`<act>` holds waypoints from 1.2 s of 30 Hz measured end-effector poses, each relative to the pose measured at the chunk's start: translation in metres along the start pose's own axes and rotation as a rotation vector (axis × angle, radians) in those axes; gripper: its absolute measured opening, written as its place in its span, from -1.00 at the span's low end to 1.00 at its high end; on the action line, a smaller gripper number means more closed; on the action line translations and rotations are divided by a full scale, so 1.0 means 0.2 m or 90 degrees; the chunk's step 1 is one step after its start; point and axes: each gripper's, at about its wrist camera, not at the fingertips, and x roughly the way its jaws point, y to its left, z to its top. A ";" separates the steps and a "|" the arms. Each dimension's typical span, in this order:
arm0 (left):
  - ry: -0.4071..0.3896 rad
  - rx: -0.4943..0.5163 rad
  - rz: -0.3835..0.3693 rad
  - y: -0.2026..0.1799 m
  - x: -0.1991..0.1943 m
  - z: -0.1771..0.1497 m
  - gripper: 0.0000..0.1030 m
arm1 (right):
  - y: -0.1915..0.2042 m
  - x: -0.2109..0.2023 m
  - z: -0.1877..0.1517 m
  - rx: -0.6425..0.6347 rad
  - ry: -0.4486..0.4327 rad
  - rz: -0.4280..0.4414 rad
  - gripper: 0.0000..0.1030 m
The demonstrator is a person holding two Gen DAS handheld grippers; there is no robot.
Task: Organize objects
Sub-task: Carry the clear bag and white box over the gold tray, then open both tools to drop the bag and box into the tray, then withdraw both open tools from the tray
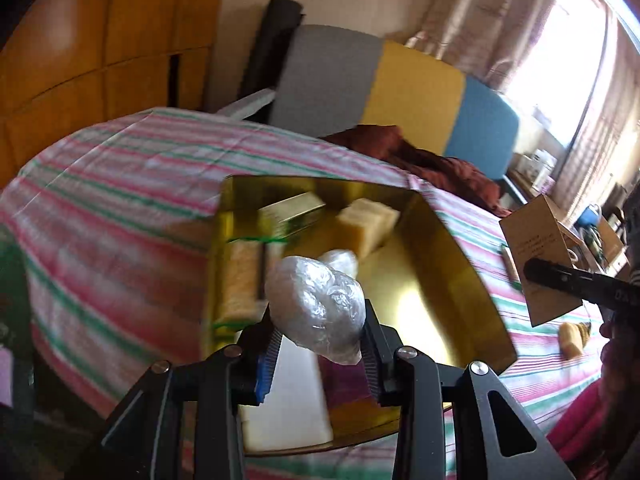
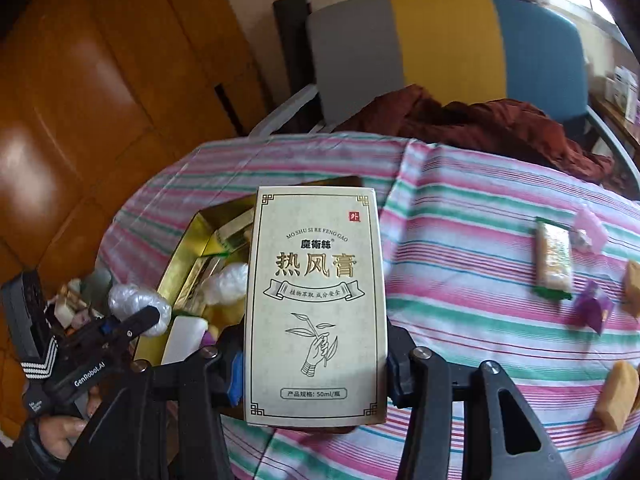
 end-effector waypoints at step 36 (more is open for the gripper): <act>0.009 0.001 0.024 -0.01 -0.04 -0.01 0.33 | 0.09 0.19 -0.15 -0.009 0.056 -0.066 0.47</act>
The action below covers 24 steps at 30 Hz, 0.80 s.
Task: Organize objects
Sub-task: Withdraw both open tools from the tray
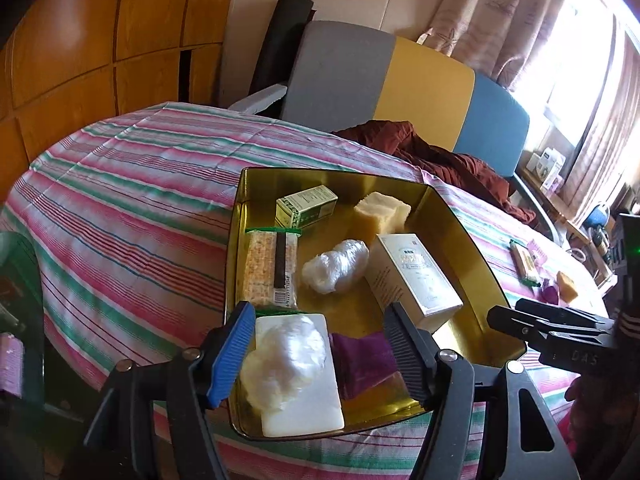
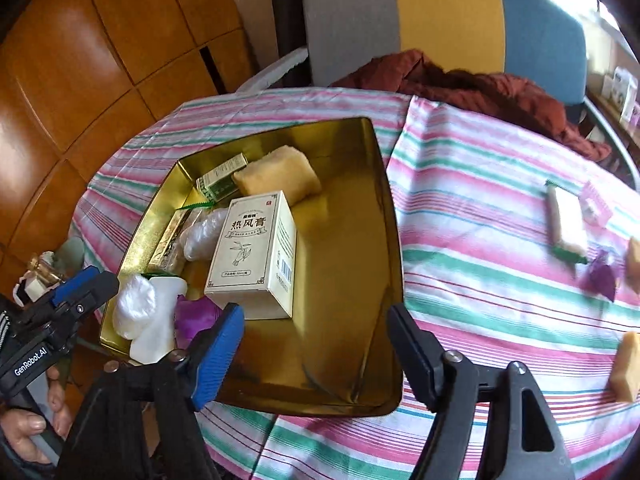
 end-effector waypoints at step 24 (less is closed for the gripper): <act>-0.017 0.084 0.011 -0.22 -0.07 -0.05 0.45 | -0.03 -0.11 -0.09 -0.026 -0.048 -0.057 0.56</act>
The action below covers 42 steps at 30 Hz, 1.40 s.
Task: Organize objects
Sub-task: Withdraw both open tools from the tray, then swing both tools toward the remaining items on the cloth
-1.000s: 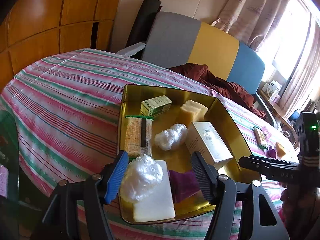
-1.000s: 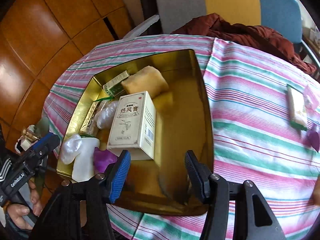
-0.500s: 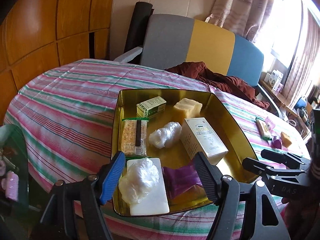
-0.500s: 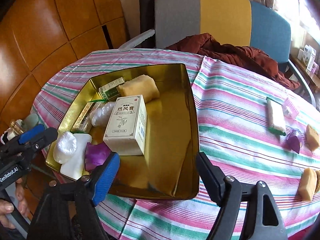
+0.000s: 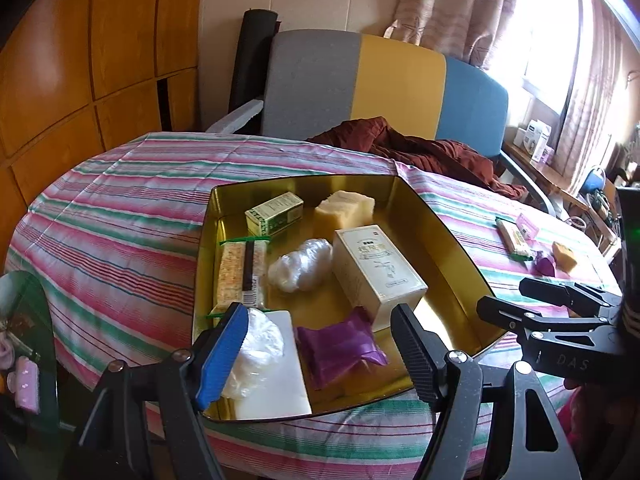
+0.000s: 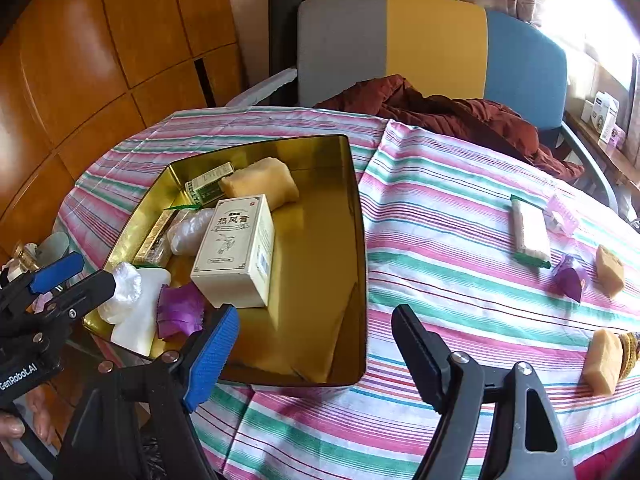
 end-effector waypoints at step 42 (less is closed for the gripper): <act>-0.038 0.147 0.020 -0.34 -0.04 0.08 0.54 | -0.82 -0.24 0.02 0.170 -0.054 -0.158 0.58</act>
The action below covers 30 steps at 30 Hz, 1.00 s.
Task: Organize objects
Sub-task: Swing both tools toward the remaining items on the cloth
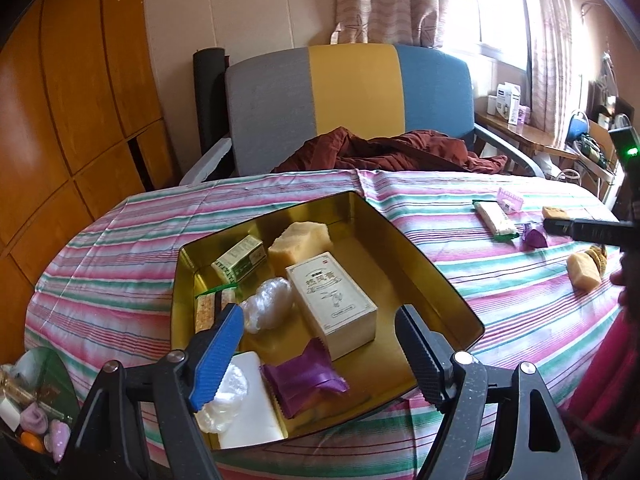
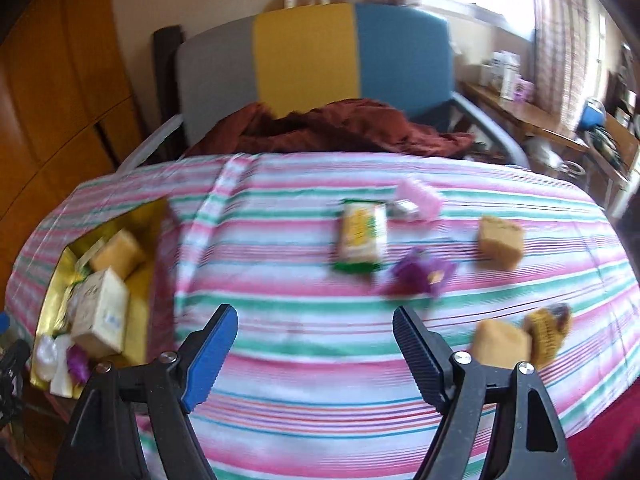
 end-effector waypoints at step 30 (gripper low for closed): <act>0.120 0.075 -0.223 -0.83 0.58 0.45 0.57 | -0.81 -0.01 -0.12 0.403 -0.038 -0.138 0.60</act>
